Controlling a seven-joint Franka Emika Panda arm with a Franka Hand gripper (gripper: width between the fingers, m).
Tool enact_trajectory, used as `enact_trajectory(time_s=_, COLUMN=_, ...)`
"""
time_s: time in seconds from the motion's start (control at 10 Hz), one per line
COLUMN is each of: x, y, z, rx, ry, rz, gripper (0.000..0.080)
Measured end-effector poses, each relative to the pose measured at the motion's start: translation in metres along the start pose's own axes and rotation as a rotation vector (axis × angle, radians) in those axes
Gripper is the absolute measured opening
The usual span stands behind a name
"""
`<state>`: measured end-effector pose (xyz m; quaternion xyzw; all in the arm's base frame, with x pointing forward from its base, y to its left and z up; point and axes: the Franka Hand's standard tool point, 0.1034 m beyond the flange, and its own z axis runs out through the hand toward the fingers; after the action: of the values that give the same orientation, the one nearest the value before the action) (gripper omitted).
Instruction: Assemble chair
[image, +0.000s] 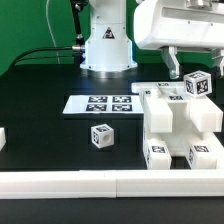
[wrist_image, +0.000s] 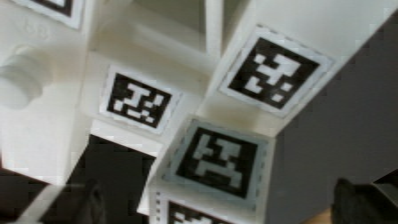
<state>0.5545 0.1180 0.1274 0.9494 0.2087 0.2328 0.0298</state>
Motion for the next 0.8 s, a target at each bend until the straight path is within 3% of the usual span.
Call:
enact_trajectory(time_s=0.2, x=0.001, y=0.009, z=-0.003, rx=0.004, ry=-0.056, rz=0.052, gripper=0.0647)
enact_trajectory(time_s=0.3, x=0.009, y=0.017, z=-0.008, rx=0.008, ry=-0.085, rz=0.081, gripper=0.0649)
enact_trajectory(time_s=0.5, x=0.015, y=0.027, z=-0.014, rx=0.028, ry=-0.125, rz=0.277, gripper=0.0649)
enact_trajectory(time_s=0.6, x=0.017, y=0.028, z=-0.017, rx=0.044, ry=-0.135, rz=0.359, gripper=0.0649)
enact_trajectory(time_s=0.8, x=0.016, y=0.028, z=-0.015, rx=0.043, ry=-0.136, rz=0.358, gripper=0.0649)
